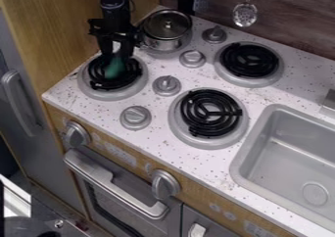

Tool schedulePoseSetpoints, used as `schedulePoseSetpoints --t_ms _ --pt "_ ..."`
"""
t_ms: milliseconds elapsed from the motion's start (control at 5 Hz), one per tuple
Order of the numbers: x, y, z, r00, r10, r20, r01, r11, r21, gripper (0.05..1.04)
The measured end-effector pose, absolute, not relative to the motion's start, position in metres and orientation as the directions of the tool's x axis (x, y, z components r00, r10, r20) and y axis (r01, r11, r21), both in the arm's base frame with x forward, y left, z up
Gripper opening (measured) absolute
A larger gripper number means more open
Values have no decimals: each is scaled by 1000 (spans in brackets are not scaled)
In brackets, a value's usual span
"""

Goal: Move the green object to the left of the stove

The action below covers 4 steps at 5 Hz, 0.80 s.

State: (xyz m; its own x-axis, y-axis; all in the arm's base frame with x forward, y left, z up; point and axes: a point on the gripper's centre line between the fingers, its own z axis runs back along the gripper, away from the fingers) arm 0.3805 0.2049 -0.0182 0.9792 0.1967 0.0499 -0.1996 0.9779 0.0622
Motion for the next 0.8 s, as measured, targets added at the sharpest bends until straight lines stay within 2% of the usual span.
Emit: schedulePoseSetpoints --t_ms 200,600,800 --pt "381 198 -19 982 186 47 -188 981 43 1002" --pt "391 167 20 992 72 105 -75 997 25 998" --pt "388 153 18 997 51 66 -52 999 11 998"
